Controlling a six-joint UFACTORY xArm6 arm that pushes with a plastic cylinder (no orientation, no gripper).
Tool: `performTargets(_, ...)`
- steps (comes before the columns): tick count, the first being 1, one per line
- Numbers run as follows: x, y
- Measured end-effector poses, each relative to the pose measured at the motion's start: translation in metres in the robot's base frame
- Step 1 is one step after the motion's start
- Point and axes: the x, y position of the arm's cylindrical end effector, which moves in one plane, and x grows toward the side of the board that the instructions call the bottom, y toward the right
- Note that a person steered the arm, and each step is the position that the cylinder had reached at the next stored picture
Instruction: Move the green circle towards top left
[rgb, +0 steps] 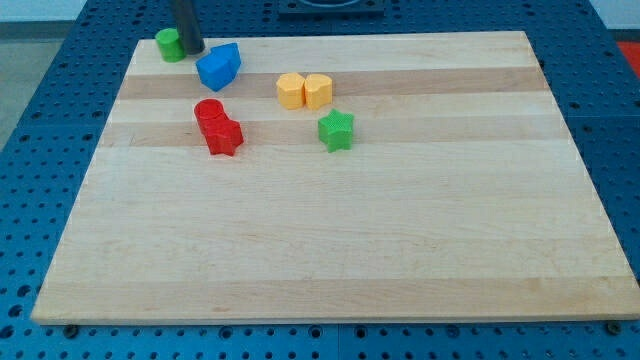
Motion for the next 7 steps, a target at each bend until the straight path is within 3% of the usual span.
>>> performTargets(3,-0.024,0.007)
performTargets(7,-0.008,-0.017)
